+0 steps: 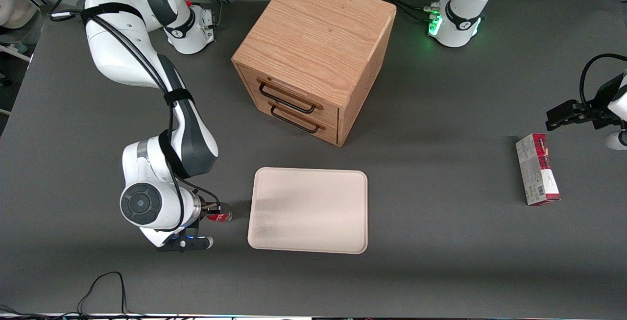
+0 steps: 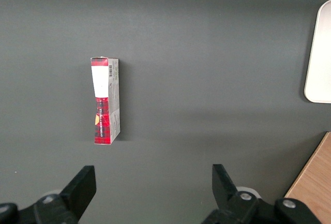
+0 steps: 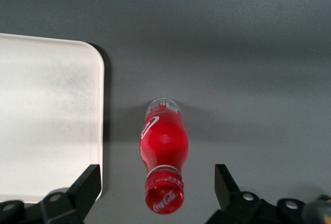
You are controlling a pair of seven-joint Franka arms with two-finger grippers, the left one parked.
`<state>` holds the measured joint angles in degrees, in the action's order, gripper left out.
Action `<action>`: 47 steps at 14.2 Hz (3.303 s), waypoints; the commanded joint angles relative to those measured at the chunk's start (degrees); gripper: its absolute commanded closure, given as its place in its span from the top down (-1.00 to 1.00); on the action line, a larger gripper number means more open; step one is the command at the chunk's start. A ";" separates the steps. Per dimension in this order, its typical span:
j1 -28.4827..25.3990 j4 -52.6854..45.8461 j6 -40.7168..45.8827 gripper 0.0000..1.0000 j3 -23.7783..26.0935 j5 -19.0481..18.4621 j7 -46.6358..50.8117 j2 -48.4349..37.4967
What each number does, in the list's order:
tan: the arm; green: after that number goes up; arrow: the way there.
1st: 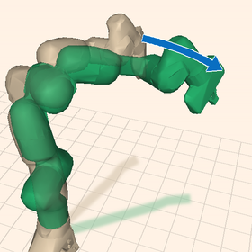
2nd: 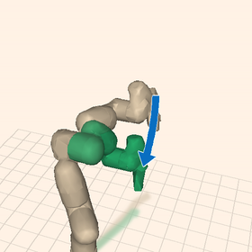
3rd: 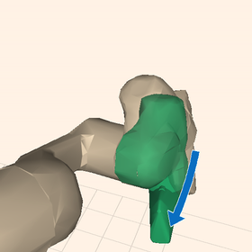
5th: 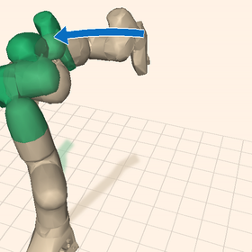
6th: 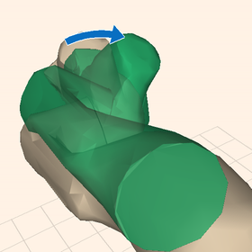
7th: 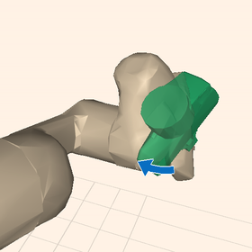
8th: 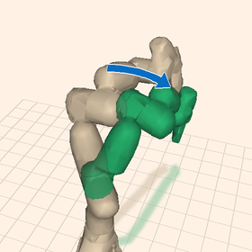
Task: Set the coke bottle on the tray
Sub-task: 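Close the right gripper around the bottle's neck, then lift the bottle with the right gripper and swing it toward the tray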
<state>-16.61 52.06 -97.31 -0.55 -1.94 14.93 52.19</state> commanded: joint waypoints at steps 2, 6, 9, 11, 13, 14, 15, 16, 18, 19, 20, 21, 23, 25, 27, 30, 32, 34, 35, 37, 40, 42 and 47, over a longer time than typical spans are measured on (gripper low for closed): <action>0.53 -1.35 1.77 0.50 0.11 0.00 -1.57 0.46; 0.44 -0.91 1.77 0.13 0.11 0.44 -1.57 0.46; 0.44 -0.38 1.86 -1.00 0.11 0.53 -1.57 0.10; 0.53 -0.21 1.86 -1.00 0.11 1.31 -1.48 0.10; 0.53 -0.21 1.77 -1.00 0.02 2.11 -1.48 0.02; 0.53 -0.21 1.77 -1.00 0.02 2.11 -1.48 0.02; 0.53 -0.21 1.86 -1.00 0.02 2.11 -1.40 -0.07; 0.53 -0.21 1.86 -1.00 0.02 2.11 -1.40 0.01; 0.44 -0.21 2.12 -1.00 0.02 2.11 -1.05 -0.07; 0.44 -0.21 3.17 -1.00 0.02 2.02 -0.96 -0.07; 0.44 -0.29 3.96 -1.00 0.02 2.02 -0.96 -0.16; 0.44 -0.29 4.58 -1.00 0.02 2.02 -0.87 -0.51; 0.44 -0.47 5.99 -1.00 -0.06 2.02 -0.78 -1.82; 0.53 -0.91 10.27 -1.00 -0.06 2.37 -0.61 -4.28; 1.32 -1.00 15.81 -1.00 -0.06 3.87 -0.61 -8.05; 1.49 -2.92 23.28 -1.00 0.02 4.57 -0.61 -12.45; 2.02 -3.72 27.16 -1.00 0.02 4.57 -0.61 -15.53; 2.20 -3.72 28.84 -1.00 -0.06 4.57 -0.69 -17.47; 2.46 -3.72 29.10 -1.00 -0.06 4.57 -0.69 -17.74; 2.46 -3.72 29.19 -1.00 -0.06 4.57 -0.61 -17.83; 2.03 -3.90 25.44 -1.00 0.20 4.66 1.40 -16.51; 1.67 -3.98 20.08 -1.00 3.34 4.57 9.28 -14.41; 0.97 -4.34 3.46 -1.00 6.70 4.31 22.33 -7.64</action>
<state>-15.58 48.97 -90.51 5.41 1.78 33.43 42.49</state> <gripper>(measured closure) 0.687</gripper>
